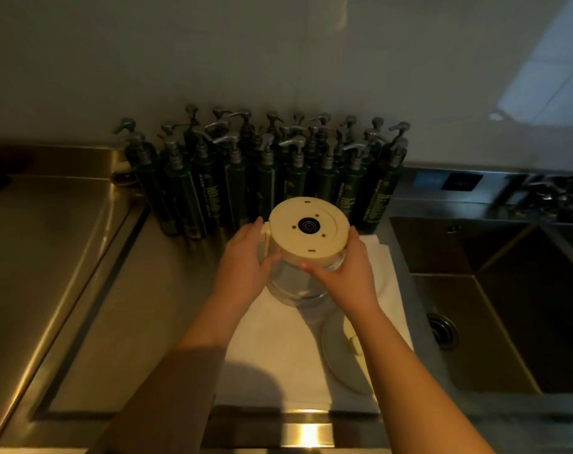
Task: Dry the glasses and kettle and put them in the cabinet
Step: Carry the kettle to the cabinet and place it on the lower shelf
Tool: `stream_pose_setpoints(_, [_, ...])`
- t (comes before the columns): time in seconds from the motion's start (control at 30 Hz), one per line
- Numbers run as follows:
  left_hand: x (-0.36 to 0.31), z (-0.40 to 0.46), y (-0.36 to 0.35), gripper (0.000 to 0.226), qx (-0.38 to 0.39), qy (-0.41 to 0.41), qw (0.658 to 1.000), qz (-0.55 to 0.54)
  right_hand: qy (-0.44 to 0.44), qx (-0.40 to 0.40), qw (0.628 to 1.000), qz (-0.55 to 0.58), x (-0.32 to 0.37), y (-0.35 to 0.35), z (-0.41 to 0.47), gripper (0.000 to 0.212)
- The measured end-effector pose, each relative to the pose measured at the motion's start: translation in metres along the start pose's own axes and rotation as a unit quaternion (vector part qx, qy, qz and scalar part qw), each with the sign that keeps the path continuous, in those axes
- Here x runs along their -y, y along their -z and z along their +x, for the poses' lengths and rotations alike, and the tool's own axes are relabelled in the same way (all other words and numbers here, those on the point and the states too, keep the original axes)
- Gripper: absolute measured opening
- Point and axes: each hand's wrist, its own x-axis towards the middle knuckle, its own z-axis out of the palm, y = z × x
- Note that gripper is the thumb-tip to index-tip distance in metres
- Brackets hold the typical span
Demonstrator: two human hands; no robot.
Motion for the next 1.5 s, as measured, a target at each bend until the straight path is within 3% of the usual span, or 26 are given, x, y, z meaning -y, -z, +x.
stream_pose_setpoints(0.37, [-0.002,-0.015,0.004,0.055,-0.073,0.021,0.997,-0.031,0.011,-0.001,0.999,0.042,0.002,0.003,-0.016,0.104])
stream_pose_setpoints(0.73, [0.016,-0.061,0.026,0.028,-0.084,-0.007,0.996,-0.042,0.034,-0.002,0.998,0.049,0.018,-0.001,-0.077,0.104])
stream_pose_setpoints(1.03, [0.041,-0.126,0.024,0.007,-0.061,-0.053,0.994,-0.074,0.000,0.022,0.999,-0.034,0.027,-0.002,-0.151,0.131])
stream_pose_setpoints(1.5, [0.066,-0.180,0.018,0.018,-0.020,-0.046,0.999,-0.017,-0.102,0.046,0.993,0.027,0.023,-0.017,-0.222,0.116])
